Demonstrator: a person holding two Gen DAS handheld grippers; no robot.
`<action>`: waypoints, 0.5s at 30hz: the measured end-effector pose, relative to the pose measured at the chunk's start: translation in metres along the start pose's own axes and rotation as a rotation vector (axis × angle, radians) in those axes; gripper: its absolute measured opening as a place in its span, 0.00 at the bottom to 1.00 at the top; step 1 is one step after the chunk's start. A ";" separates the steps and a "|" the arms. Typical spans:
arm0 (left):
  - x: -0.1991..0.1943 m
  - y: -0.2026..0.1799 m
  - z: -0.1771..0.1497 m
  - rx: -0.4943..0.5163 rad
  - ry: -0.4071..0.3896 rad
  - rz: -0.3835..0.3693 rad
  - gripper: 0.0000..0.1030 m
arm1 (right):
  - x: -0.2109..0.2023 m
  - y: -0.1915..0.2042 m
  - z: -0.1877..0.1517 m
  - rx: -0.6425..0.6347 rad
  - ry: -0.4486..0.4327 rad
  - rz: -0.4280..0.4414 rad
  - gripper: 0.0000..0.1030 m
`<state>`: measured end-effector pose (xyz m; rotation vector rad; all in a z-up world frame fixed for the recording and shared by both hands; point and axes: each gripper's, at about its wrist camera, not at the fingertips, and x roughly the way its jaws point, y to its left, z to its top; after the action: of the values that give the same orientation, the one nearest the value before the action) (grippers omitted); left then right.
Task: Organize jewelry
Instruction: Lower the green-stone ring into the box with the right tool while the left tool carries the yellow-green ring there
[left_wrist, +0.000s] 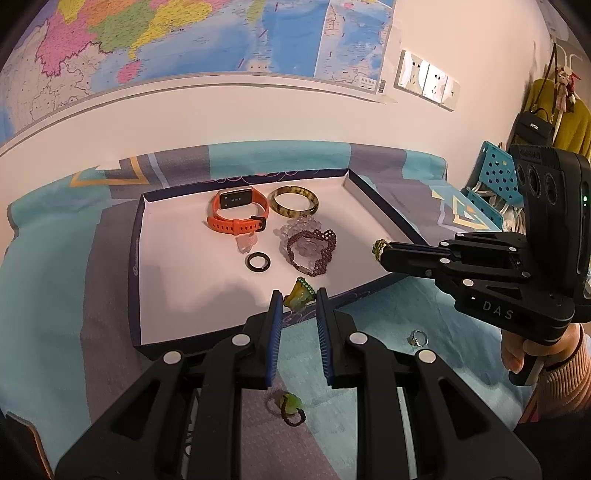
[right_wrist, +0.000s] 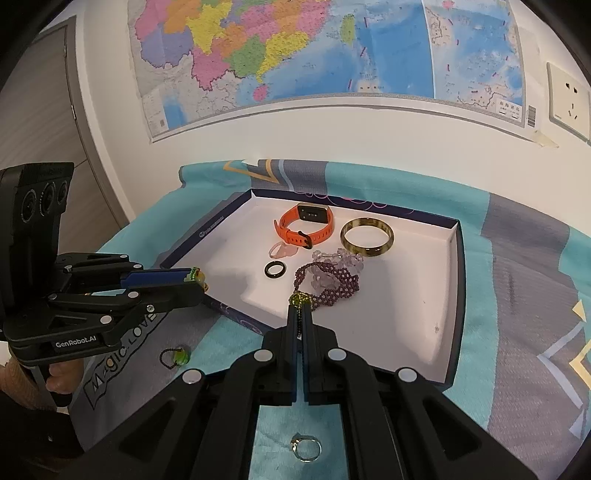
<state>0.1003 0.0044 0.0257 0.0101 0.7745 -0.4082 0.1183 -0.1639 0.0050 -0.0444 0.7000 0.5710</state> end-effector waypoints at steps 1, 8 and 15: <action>0.000 0.000 0.001 0.001 0.000 0.001 0.18 | 0.000 0.000 0.000 0.001 0.000 0.001 0.01; 0.002 0.000 0.003 -0.001 0.001 0.003 0.18 | 0.003 -0.003 0.001 0.007 0.000 0.001 0.01; 0.006 0.004 0.005 -0.010 0.005 0.007 0.18 | 0.006 -0.003 0.003 0.008 0.001 0.003 0.01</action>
<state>0.1090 0.0051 0.0252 0.0048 0.7813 -0.3978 0.1251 -0.1630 0.0030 -0.0364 0.7034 0.5711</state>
